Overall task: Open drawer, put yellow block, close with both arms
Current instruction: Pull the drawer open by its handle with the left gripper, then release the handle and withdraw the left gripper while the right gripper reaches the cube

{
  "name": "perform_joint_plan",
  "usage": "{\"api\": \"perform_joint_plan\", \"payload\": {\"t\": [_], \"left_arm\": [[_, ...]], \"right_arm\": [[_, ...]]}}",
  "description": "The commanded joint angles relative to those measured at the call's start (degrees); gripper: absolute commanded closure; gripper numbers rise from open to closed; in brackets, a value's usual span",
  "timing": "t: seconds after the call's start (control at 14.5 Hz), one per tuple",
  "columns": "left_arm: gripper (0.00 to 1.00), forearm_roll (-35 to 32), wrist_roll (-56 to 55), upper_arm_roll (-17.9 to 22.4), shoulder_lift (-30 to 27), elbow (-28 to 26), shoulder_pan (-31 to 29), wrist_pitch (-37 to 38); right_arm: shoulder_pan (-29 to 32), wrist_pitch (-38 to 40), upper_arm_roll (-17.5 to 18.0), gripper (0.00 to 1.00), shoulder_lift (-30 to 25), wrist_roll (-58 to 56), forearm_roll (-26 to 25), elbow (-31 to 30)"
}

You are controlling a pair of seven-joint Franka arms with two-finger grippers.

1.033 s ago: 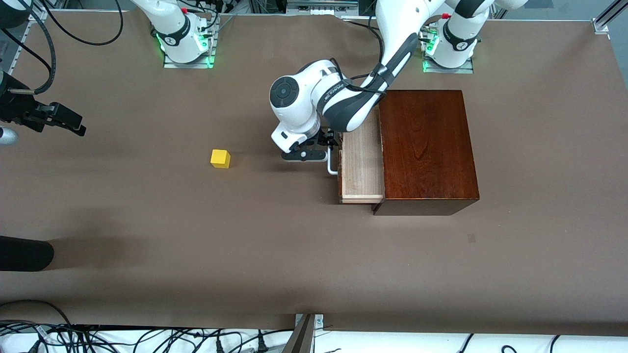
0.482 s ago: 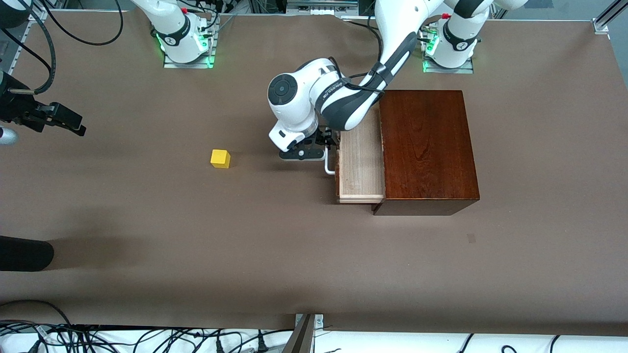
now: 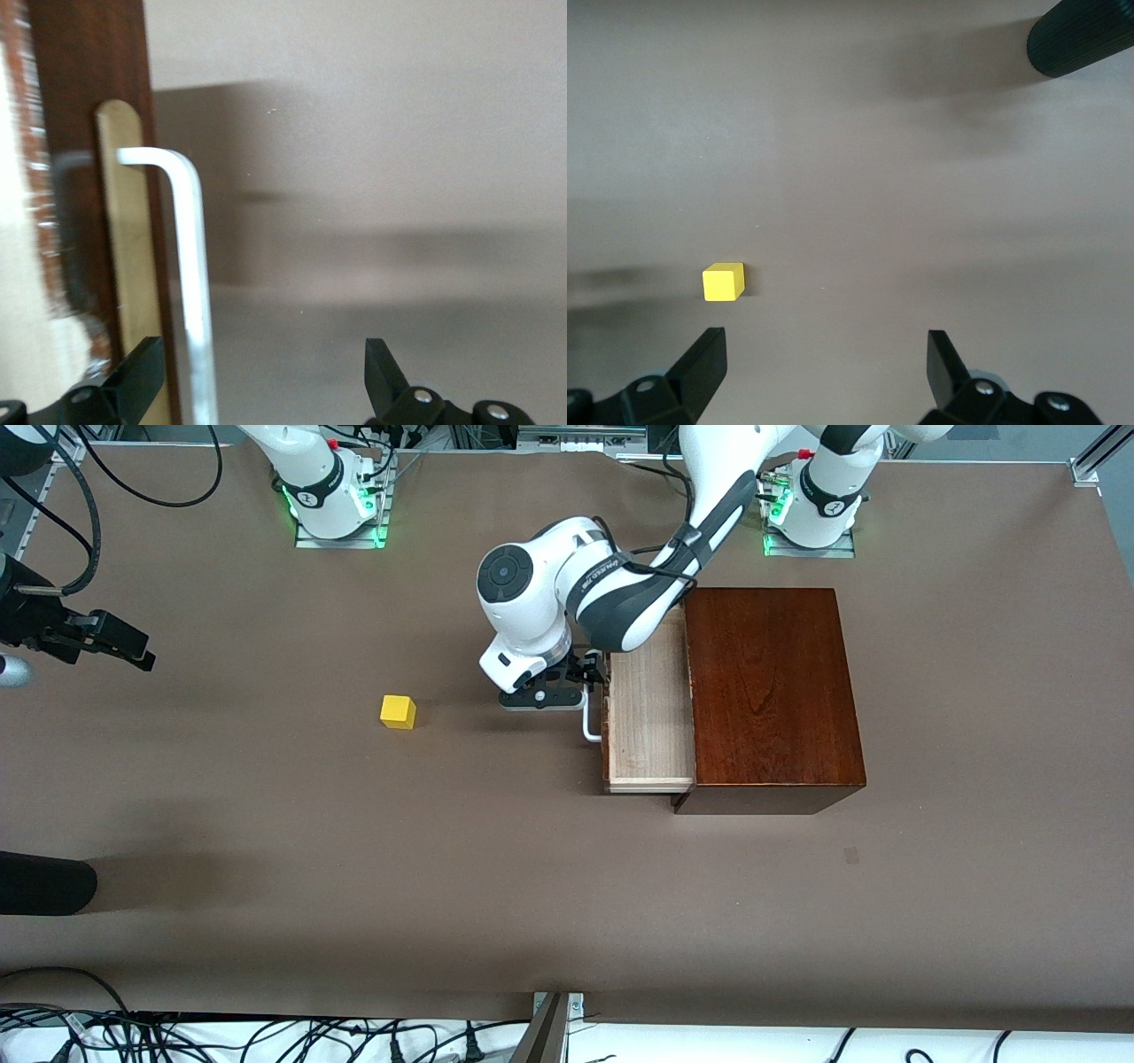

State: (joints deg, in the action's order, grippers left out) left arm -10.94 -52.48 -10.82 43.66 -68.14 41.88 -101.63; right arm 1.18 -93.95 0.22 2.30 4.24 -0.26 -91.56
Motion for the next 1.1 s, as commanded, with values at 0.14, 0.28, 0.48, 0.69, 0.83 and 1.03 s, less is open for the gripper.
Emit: {"api": "perform_joint_plan", "payload": {"t": [0.14, 0.28, 0.48, 0.69, 0.83, 1.03], "left_arm": [[0.00, 1.6, 1.5, -0.5, -6.4, 0.1, -1.7, 6.8], [0.00, 2.6, 1.5, -0.5, -9.5, 0.1, -4.0, 8.0], [0.00, 6.2, 1.6, -0.5, -14.9, -0.4, -8.9, 9.6], [0.00, 7.5, 3.2, -0.7, -19.4, -0.5, -14.4, 11.6], [0.00, 8.7, 11.0, -0.6, -22.0, -0.5, -18.2, 15.2], [0.00, 8.7, 16.6, -0.5, -25.4, -0.8, -22.4, 19.9]], "right_arm": [[0.6, 0.6, 0.5, 0.00, 0.3, -0.2, -0.5, 1.1], [0.6, 0.6, 0.6, 0.00, 0.3, -0.2, -0.4, 1.1], [0.6, 0.6, 0.6, 0.00, 0.3, -0.2, -0.3, 1.1], [-0.6, 0.6, 0.7, 0.00, 0.3, -0.1, -0.1, 1.1], [-2.5, 0.6, 0.8, 0.00, 0.2, 0.5, 0.3, 1.1], [-10.0, 0.6, 0.8, 0.00, 0.4, 11.2, 0.7, 1.0]]}}
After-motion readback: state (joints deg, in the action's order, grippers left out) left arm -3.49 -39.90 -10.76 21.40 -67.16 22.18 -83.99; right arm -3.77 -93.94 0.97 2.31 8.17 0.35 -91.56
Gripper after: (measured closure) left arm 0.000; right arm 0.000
